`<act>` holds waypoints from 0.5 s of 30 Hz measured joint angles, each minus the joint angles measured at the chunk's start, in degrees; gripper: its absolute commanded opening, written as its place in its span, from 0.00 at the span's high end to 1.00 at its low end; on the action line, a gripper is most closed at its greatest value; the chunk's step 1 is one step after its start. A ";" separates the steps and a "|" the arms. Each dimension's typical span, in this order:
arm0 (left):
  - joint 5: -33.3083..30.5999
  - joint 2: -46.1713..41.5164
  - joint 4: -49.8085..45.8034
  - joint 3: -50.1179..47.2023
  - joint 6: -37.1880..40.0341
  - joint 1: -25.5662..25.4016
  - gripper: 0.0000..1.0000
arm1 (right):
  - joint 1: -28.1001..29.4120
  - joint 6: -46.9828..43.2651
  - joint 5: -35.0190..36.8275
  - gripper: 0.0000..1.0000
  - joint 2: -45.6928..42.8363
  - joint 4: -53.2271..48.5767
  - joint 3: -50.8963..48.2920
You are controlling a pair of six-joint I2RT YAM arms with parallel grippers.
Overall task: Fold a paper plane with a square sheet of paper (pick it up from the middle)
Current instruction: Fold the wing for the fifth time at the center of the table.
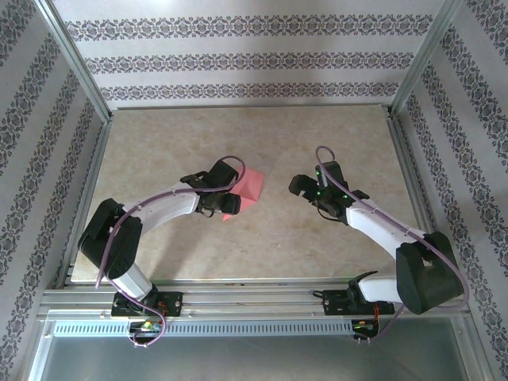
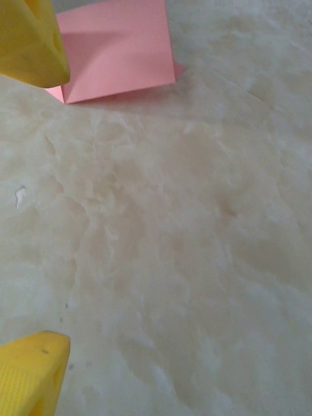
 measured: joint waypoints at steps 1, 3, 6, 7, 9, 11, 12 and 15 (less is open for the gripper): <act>-0.39 0.63 0.26 0.11 -0.11 0.24 0.44 | 0.39 0.22 -0.39 0.04 0.52 0.37 0.28; -0.33 1.92 1.33 0.28 -0.44 1.05 0.45 | 1.22 0.61 -1.60 0.04 2.05 1.38 0.96; 0.48 3.67 3.04 0.50 -1.05 2.29 0.47 | 2.29 1.05 -3.67 0.05 4.33 2.56 1.90; 0.76 4.07 3.54 0.50 -1.16 2.60 0.48 | 2.60 1.07 -4.20 0.05 4.90 2.82 2.12; 1.18 4.87 4.31 0.50 -1.55 3.02 0.54 | 3.21 1.29 -5.42 0.05 6.16 3.63 2.51; 1.18 5.46 4.90 0.52 -2.16 3.37 0.60 | 3.65 1.79 -6.69 0.05 7.34 4.52 2.73; 1.18 5.75 5.20 0.52 -2.54 3.58 0.62 | 3.72 2.16 -7.43 0.05 8.09 4.87 2.97; 1.18 6.71 5.44 0.70 -3.06 4.13 0.71 | 4.42 2.73 -9.40 0.06 10.54 5.68 4.15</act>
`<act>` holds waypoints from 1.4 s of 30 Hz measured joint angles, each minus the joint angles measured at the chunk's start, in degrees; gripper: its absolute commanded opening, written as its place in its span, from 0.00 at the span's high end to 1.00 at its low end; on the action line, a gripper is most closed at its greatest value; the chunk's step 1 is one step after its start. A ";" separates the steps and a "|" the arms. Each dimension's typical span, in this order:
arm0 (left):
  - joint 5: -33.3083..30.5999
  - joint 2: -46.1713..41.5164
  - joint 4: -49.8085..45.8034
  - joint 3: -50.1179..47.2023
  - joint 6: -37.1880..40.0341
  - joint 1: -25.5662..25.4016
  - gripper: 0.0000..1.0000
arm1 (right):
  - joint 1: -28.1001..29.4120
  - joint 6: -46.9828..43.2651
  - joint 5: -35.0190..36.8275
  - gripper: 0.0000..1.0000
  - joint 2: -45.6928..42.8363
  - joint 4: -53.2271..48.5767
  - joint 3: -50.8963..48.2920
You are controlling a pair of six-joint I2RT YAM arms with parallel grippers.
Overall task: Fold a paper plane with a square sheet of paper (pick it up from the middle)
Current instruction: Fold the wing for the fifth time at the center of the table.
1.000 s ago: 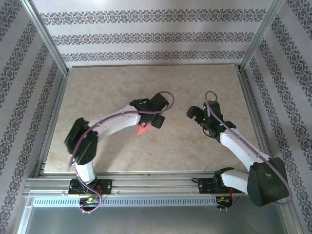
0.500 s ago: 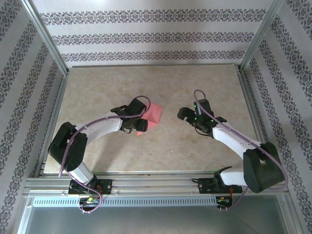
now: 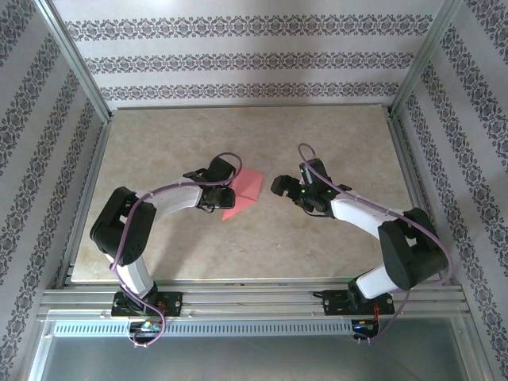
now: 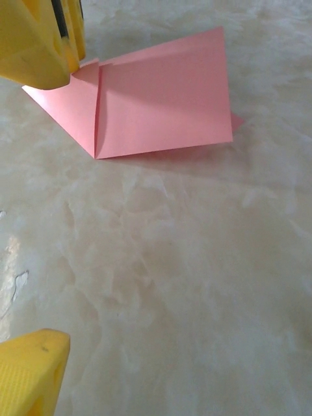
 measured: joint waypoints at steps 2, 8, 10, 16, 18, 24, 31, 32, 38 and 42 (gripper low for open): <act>0.24 0.90 0.09 0.22 -0.20 0.33 0.72 | 0.57 0.46 -1.25 0.11 1.42 0.33 0.87; 1.20 3.26 -0.04 0.85 -0.39 0.35 0.74 | 3.37 2.73 -4.72 0.18 5.16 2.03 3.39; 1.09 3.39 -0.15 1.11 -0.48 0.35 0.74 | 4.20 3.39 -5.49 0.21 6.21 2.38 4.09; 1.03 3.63 -0.39 1.33 -0.85 0.35 0.78 | 6.03 5.86 -8.17 0.38 11.67 2.84 7.63; 0.85 3.69 -0.42 1.33 -0.92 0.35 0.79 | 6.23 6.67 -8.98 0.42 13.92 2.89 9.27; 0.76 3.96 -0.76 1.66 -1.05 0.35 0.80 | 6.40 8.52 -10.62 0.51 18.56 3.28 12.90; 0.31 4.24 -1.42 2.08 -1.22 0.35 0.81 | 6.40 9.57 -11.85 0.57 22.03 3.56 14.86; 0.22 4.24 -1.44 2.08 -1.25 0.35 0.82 | 6.40 9.88 -12.00 0.58 22.32 3.58 15.02; 0.20 4.26 -1.51 2.08 -1.22 0.35 0.82 | 6.45 10.12 -13.53 0.60 23.96 4.02 16.37; 0.20 4.35 -1.60 2.23 -1.22 0.35 0.82 | 6.97 10.12 -14.78 0.61 24.94 4.55 17.03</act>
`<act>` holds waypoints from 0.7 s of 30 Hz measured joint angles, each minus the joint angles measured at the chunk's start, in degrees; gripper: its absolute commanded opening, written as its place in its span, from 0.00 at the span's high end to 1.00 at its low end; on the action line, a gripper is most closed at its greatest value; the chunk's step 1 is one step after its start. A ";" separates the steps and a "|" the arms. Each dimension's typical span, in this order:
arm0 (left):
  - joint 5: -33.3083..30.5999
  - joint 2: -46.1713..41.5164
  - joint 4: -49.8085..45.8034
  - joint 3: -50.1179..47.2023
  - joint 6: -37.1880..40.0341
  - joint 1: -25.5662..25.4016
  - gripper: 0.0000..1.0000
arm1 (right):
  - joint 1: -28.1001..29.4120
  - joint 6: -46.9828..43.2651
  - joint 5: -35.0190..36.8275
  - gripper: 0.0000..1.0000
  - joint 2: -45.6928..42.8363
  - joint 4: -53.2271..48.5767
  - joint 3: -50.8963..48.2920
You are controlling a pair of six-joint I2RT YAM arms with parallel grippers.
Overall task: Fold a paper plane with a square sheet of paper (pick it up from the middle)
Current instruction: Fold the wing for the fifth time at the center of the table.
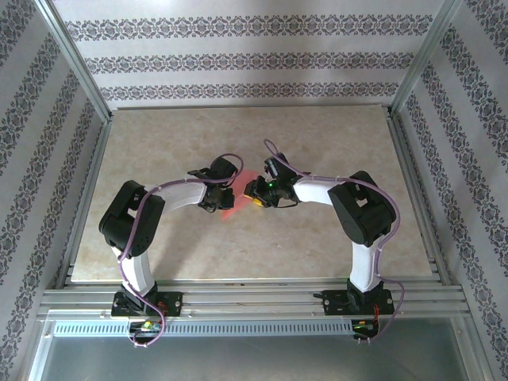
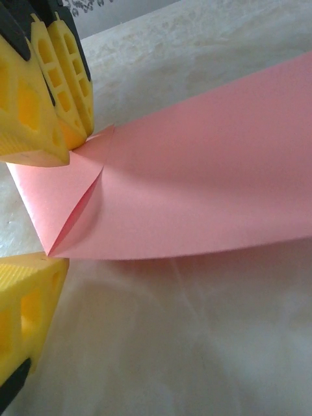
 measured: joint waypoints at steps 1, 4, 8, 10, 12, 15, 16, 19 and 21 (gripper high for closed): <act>0.00 0.02 0.00 0.00 0.00 0.00 0.82 | 0.09 -0.02 -0.26 0.61 0.17 0.24 0.07; 0.00 0.07 -0.04 0.04 0.00 0.00 0.82 | 0.17 0.02 -1.14 0.62 0.48 0.72 0.07; 0.00 0.07 -0.04 0.04 0.00 0.00 0.82 | 0.17 0.26 -2.03 0.67 0.52 2.69 0.07; 0.00 0.07 -0.04 0.04 0.00 0.00 0.82 | 0.17 0.31 -2.43 0.71 0.52 3.74 0.07; 0.00 0.07 -0.07 0.04 0.00 0.00 0.82 | 0.17 0.46 -2.67 0.74 0.52 4.70 0.07; 0.00 0.07 -0.07 0.04 0.00 0.00 0.82 | 0.17 0.83 -2.78 0.78 0.70 5.64 0.07; 0.00 0.07 -0.07 0.04 0.00 0.00 0.82 | 0.17 1.05 -2.78 0.79 0.85 5.90 0.07; 0.00 0.04 -0.09 0.04 0.00 0.00 0.82 | 0.17 1.46 -2.82 0.79 1.31 6.51 0.07; 0.00 0.02 -0.09 0.04 0.00 0.00 0.82 | 0.17 1.57 -2.82 0.79 1.62 7.13 0.07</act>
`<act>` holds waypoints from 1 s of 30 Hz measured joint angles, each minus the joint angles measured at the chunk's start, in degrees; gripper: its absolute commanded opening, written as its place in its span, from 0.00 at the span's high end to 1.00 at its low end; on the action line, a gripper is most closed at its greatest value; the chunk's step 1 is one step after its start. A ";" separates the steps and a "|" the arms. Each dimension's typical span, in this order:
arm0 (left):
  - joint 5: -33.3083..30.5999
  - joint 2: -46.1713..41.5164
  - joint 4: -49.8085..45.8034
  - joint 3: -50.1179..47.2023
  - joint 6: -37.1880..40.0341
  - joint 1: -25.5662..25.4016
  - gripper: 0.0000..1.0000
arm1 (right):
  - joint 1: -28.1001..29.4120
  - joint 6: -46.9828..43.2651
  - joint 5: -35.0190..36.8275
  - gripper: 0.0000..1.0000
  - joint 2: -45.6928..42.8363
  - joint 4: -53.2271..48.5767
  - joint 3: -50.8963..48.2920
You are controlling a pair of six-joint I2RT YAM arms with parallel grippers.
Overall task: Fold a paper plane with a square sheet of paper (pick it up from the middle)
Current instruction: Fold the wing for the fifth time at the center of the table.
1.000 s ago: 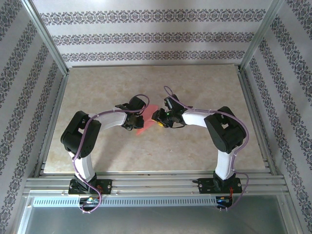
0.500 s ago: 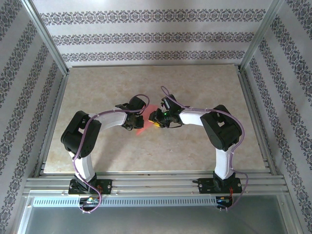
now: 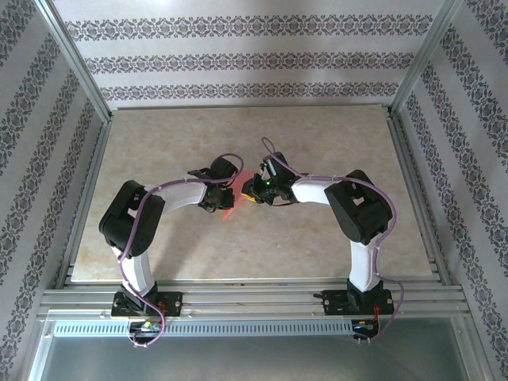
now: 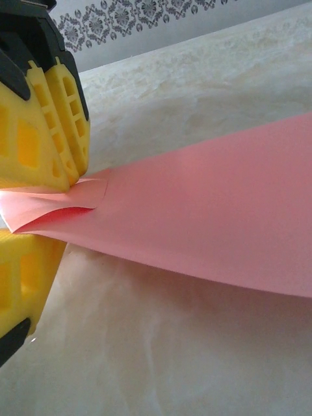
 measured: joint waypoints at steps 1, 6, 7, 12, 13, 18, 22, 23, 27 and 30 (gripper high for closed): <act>0.00 0.00 0.00 0.00 0.00 0.00 0.82 | 0.00 0.11 0.00 0.78 0.07 0.20 0.00; 0.00 -0.02 0.00 0.00 0.00 0.00 0.82 | -0.04 0.39 0.02 0.80 0.31 1.03 0.00; 0.00 -0.02 0.00 0.00 0.00 0.00 0.82 | -0.04 0.57 0.02 0.82 0.42 1.18 0.00; 0.00 -0.07 -0.02 0.00 0.00 0.00 0.81 | -0.15 1.62 0.04 0.95 1.11 2.10 0.00; -0.02 -0.15 -0.11 0.00 0.00 0.02 0.81 | -0.15 1.75 0.07 0.96 1.18 2.14 -0.02; -0.35 -2.21 -1.49 0.00 0.11 0.37 0.72 | -0.52 2.25 1.95 1.00 0.57 3.30 -1.77; 0.07 -8.46 -1.62 -0.35 0.76 0.42 0.58 | -1.05 2.27 5.33 1.00 -4.17 3.17 -6.34; 0.50 -10.19 -1.07 -0.70 0.90 0.42 0.55 | -1.29 2.27 6.08 1.00 -5.70 3.17 -7.41; 4.26 -16.81 3.85 -3.78 2.01 0.42 0.44 | -2.29 2.89 10.03 1.00 -12.94 3.21 -12.17; 7.54 -19.08 9.09 -7.26 3.17 0.35 0.37 | -2.80 3.82 13.05 1.00 -17.55 2.75 -15.50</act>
